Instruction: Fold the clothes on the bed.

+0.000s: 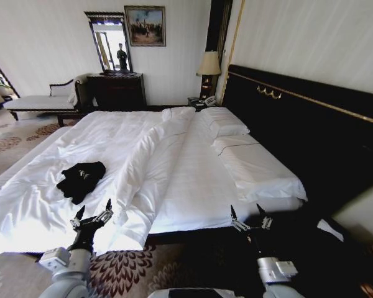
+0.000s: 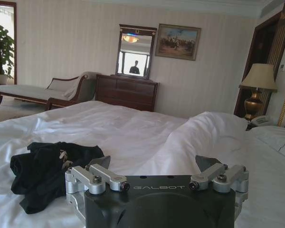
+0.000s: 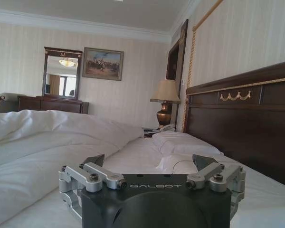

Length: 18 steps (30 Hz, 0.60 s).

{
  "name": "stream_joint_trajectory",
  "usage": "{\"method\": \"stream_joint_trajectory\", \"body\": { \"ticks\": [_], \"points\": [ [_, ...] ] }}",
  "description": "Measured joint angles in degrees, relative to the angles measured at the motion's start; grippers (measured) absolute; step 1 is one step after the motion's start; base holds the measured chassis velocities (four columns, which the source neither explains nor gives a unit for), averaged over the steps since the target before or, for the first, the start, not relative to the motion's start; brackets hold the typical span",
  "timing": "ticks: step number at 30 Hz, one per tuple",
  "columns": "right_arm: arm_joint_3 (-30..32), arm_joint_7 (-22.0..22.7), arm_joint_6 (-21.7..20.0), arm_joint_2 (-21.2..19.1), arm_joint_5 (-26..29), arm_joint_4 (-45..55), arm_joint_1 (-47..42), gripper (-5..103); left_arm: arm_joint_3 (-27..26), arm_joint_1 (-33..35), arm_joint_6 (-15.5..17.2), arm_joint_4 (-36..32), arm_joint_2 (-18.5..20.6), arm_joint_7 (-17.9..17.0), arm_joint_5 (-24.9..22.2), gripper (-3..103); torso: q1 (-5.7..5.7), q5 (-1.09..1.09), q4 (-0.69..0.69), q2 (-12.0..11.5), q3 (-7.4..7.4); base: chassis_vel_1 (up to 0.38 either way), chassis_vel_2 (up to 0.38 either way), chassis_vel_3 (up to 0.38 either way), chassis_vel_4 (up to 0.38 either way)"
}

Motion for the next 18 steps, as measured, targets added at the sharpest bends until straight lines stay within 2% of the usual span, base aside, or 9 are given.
{"method": "stream_joint_trajectory", "body": {
  "ticks": [11, 18],
  "points": [
    [-0.05, 0.43, -0.28, 0.08, -0.43, 0.04, -0.06, 100, 0.03, 0.03, -0.03, -0.27, -0.01, 0.00, -0.96, 100, 0.00, 0.00, 0.00, 0.00, 0.00, -0.006, 0.153, 0.001, -0.161],
    [0.05, 0.49, -0.32, 0.10, -0.43, 0.27, -0.22, 100, 0.24, -0.02, -0.03, -0.25, -0.03, -0.01, -0.95, 100, 0.00, 0.00, 0.00, 0.00, 0.00, 0.074, 0.153, -0.057, -0.152]
  ]
}}
